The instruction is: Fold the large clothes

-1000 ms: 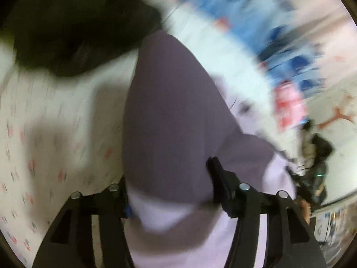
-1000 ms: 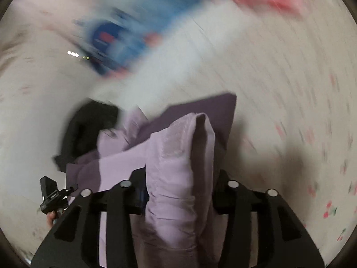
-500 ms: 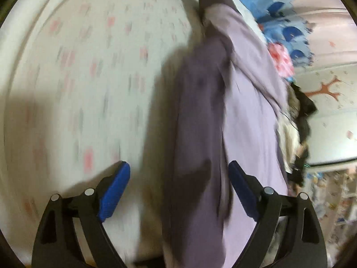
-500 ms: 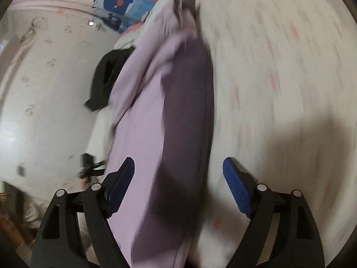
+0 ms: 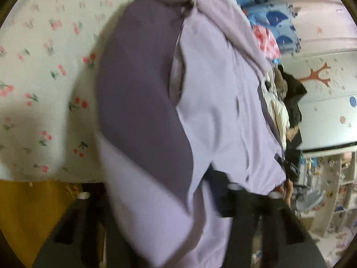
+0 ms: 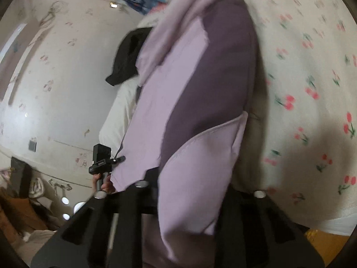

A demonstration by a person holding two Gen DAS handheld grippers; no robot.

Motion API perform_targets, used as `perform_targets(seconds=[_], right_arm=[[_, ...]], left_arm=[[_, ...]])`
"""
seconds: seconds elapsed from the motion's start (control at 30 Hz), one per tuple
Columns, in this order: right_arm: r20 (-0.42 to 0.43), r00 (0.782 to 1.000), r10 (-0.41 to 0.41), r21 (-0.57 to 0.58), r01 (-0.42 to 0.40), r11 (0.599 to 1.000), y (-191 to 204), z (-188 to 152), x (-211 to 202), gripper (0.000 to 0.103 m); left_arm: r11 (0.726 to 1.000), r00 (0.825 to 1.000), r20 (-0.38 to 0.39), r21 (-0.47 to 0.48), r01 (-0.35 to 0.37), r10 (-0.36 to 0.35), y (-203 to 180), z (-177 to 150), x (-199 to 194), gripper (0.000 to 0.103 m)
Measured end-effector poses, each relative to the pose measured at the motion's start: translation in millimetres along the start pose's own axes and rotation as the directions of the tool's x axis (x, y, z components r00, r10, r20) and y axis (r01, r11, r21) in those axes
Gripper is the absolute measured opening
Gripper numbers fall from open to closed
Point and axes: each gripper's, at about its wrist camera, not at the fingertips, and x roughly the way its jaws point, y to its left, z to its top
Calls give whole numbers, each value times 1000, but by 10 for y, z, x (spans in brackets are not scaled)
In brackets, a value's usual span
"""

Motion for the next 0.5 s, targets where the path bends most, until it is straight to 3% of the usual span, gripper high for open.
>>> perform_targets(seconds=[0.1, 0.2, 0.33, 0.43, 0.5], right_arm=[[73, 996, 47, -77, -41, 996, 355, 50, -207, 14], [115, 989, 97, -169, -77, 983, 771, -4, -541, 13], [60, 994, 89, -228, -74, 971, 971, -301, -967, 13], [-75, 997, 14, -143, -25, 989, 571, -683, -1020, 23], [-179, 983, -47, -65, 36, 997, 186, -961, -869, 33]], left_arm=[[996, 995, 85, 81, 40, -47, -439, -24, -349, 19], [983, 987, 124, 161, 83, -103, -841, -149, -671, 18], [949, 985, 94, 294, 112, -145, -1141, -553, -1033, 18], [937, 998, -27, 344, 62, -57, -836, -932, -916, 25], [937, 993, -71, 345, -63, 92, -602, -1072, -651, 34]])
